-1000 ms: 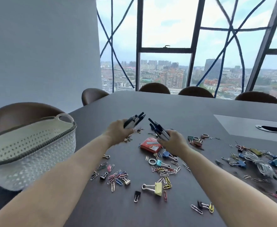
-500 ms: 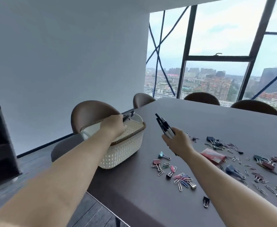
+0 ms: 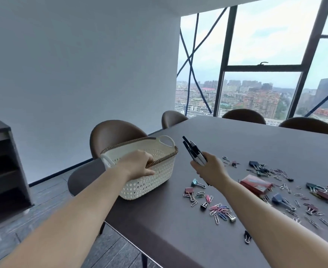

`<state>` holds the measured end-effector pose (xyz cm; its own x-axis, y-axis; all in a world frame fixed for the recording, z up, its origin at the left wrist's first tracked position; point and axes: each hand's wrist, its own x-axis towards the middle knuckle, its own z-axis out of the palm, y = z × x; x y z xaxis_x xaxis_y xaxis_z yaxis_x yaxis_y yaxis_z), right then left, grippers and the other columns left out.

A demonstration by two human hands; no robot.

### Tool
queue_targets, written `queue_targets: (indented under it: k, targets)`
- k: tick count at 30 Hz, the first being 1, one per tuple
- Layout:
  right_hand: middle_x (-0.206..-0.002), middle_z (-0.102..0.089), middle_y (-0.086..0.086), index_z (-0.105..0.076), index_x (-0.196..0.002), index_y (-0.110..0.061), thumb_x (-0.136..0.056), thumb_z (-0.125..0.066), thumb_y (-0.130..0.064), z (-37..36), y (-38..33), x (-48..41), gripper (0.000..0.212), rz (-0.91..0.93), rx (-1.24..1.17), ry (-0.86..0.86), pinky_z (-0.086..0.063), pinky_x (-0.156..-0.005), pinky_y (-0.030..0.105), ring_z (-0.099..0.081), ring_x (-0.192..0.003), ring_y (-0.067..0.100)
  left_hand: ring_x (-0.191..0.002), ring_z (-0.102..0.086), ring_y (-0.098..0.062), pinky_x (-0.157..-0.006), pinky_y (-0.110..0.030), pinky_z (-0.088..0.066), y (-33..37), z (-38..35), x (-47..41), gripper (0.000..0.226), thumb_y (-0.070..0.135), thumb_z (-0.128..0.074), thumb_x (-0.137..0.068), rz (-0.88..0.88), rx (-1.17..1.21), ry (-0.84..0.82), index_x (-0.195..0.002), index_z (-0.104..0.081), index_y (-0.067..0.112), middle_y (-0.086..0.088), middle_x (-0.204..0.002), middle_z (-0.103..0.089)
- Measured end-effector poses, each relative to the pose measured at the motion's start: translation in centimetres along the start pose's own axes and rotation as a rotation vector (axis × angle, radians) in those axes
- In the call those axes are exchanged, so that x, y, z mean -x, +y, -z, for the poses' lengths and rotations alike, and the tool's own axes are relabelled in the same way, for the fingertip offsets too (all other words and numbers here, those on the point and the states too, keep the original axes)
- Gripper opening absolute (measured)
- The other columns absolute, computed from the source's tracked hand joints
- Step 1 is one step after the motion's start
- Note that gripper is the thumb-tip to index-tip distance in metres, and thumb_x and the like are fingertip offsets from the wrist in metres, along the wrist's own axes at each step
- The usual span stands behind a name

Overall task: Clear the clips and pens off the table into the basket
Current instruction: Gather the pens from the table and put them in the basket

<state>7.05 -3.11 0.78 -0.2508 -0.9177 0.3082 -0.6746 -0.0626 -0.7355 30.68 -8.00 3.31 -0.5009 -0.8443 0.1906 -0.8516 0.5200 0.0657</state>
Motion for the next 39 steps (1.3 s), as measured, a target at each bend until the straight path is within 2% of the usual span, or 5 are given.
queue_targets:
  k: [10, 16, 22, 27, 39]
  targets:
    - [-0.065, -0.059, -0.002, -0.058, -0.093, -0.019, -0.086, -0.061, -0.031, 0.1, -8.6, -0.2, 0.014, 0.305, -0.083, -0.113, -0.047, -0.054, 0.031, -0.059, -0.059, 0.02, -0.072, -0.06, -0.02, -0.087, -0.042, -0.045, -3.2, -3.0, 2.3, 0.075, 0.086, -0.024, -0.068, -0.092, -0.107, 0.526, -0.063, -0.06, 0.02, 0.006, -0.066, -0.063]
    - [-0.089, -0.06, 0.002, -0.058, -0.11, -0.019, -0.086, -0.06, -0.038, -4.2, -9.6, -3.2, 0.031, 0.312, 0.433, -0.331, -0.042, -0.067, 0.031, -0.059, -0.083, 0.024, -0.073, -0.06, -0.026, -0.069, -0.034, -0.051, -3.8, -4.5, 3.6, 0.074, 0.08, -0.018, -0.075, -0.057, -0.019, 0.613, -0.064, -0.052, 0.015, -0.003, -0.07, -0.063]
    - [-0.067, -0.046, -0.007, -0.039, -0.064, -0.029, -0.079, -0.062, -0.053, -4.9, -7.9, -4.1, 0.037, 0.228, 0.452, -0.379, -0.035, -0.058, 0.028, -0.048, -0.068, 0.016, -0.076, -0.059, -0.026, -0.068, -0.032, -0.05, -5.0, -4.7, 3.1, 0.077, 0.08, -0.021, -0.075, -0.156, 0.048, 0.614, -0.066, -0.054, 0.011, -0.004, -0.07, -0.063]
    - [-0.102, -0.062, -0.002, -0.058, -0.099, -0.025, -0.075, -0.044, -0.073, -4.9, -7.2, -4.4, 0.056, 0.262, 0.497, -0.413, -0.045, -0.087, 0.039, -0.056, -0.097, 0.019, -0.077, -0.058, -0.025, -0.07, -0.031, -0.05, -5.3, -5.2, 2.5, 0.076, 0.081, -0.023, -0.074, -0.159, 0.075, 0.639, -0.066, -0.053, 0.011, -0.003, -0.07, -0.061]
    - [-0.108, -0.06, -0.006, -0.063, -0.102, -0.016, -0.09, -0.052, -0.02, -1.6, -2.7, 0.2, 0.017, 0.413, 0.253, -0.05, -0.041, -0.089, 0.03, -0.049, -0.104, 0.013, -0.12, -0.043, -0.032, -0.105, -0.048, -0.032, -3.5, -4.3, 1.7, 0.054, 0.051, -0.057, -0.081, 0.048, 0.013, 0.483, -0.11, -0.052, 0.007, -0.012, -0.118, -0.053]
